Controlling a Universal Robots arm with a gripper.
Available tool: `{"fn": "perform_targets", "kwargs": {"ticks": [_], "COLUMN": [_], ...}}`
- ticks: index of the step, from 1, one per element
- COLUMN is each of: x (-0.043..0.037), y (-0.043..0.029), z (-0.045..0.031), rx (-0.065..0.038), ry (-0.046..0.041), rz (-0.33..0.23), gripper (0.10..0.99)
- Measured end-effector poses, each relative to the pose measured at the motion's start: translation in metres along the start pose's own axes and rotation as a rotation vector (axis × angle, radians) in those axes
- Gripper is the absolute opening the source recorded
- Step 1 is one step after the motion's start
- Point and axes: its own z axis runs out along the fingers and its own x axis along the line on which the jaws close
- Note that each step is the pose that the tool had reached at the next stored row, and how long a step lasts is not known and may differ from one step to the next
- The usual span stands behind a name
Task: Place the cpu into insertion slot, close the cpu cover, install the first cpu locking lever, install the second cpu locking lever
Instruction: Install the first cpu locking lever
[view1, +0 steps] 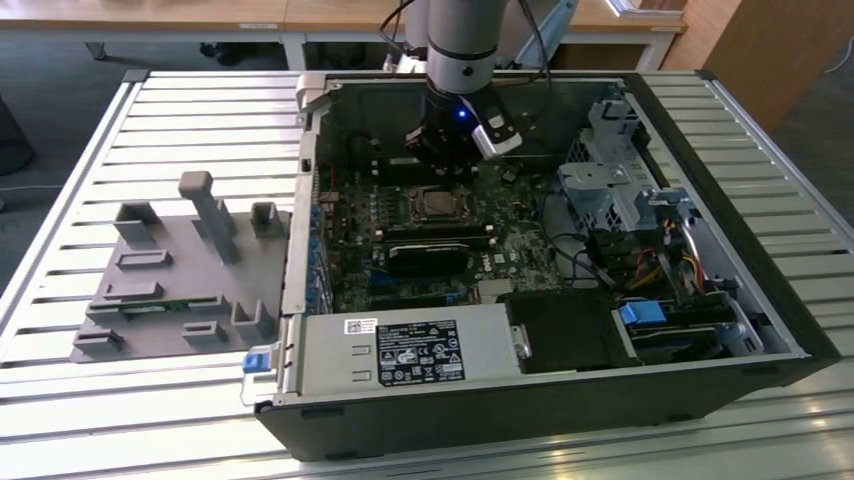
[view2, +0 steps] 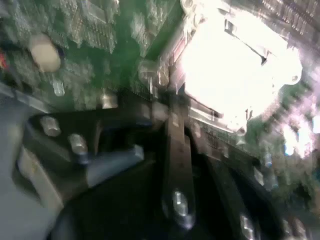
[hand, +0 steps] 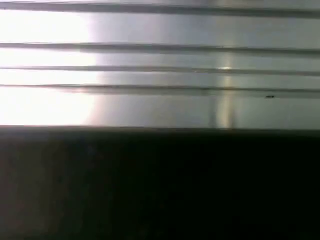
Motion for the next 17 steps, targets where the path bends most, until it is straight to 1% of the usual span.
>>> {"fn": "perform_targets", "kwargs": {"ticks": [2, 6, 8, 12, 14, 17], "x": [0.0000, 0.0000, -0.0001, 0.0001, 0.0000, 0.0001], "y": [-0.0001, 0.0000, 0.0001, -0.0003, -0.0002, 0.0002], "z": [-0.0008, -0.0047, -0.0045, -0.0017, 0.0002, 0.0010], "rx": [0.001, 0.001, 0.001, 0.008, 0.010, 0.014], "ry": [0.0006, 0.0007, 0.0005, 0.0012, 0.0009, 0.0012], "rz": [0.000, 0.000, 0.000, 0.000, 0.000, 0.000], "gripper": [0.106, 0.106, 0.106, 0.106, 0.106, 0.106]}}
